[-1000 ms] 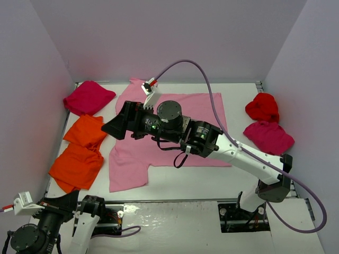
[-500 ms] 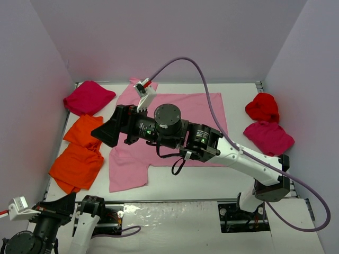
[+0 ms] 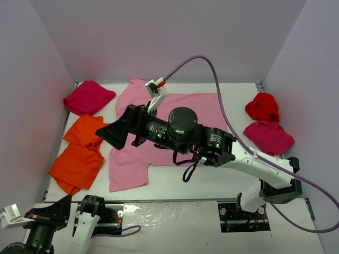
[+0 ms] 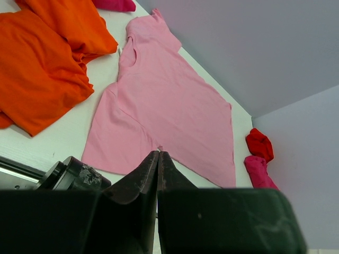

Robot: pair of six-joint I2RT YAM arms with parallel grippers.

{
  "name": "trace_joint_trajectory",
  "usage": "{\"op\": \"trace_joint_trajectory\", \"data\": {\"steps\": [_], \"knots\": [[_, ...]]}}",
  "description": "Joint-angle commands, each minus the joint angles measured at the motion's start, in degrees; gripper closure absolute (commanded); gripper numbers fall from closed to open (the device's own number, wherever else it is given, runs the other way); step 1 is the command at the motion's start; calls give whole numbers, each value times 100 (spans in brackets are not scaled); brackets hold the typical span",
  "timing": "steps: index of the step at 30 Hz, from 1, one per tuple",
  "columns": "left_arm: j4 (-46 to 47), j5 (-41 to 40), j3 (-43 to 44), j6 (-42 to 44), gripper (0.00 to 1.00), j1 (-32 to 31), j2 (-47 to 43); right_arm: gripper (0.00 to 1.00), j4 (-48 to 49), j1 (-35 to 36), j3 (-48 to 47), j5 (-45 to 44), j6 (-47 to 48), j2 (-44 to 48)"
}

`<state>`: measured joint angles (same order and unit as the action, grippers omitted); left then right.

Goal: Fold and stack the t-shirts
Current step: Flatten the tshirt out

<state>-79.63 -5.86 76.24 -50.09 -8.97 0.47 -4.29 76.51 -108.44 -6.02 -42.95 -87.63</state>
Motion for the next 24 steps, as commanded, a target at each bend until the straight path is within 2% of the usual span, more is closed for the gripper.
{"op": "trace_joint_trajectory", "data": {"steps": [1,13,18,21,24], "knots": [[-361,-55,230,111,100,36,223,0,233,13,-230,-242,114,138],[420,377,-543,184,100,36,408,0,130,22,155,-830,124,562],[583,378,-609,328,100,43,678,0,102,6,345,-1226,668,641],[641,310,-698,390,100,40,800,0,-180,-535,1303,-1472,840,851],[713,235,-943,404,100,45,840,0,-172,-1586,2431,-914,699,814]]}}
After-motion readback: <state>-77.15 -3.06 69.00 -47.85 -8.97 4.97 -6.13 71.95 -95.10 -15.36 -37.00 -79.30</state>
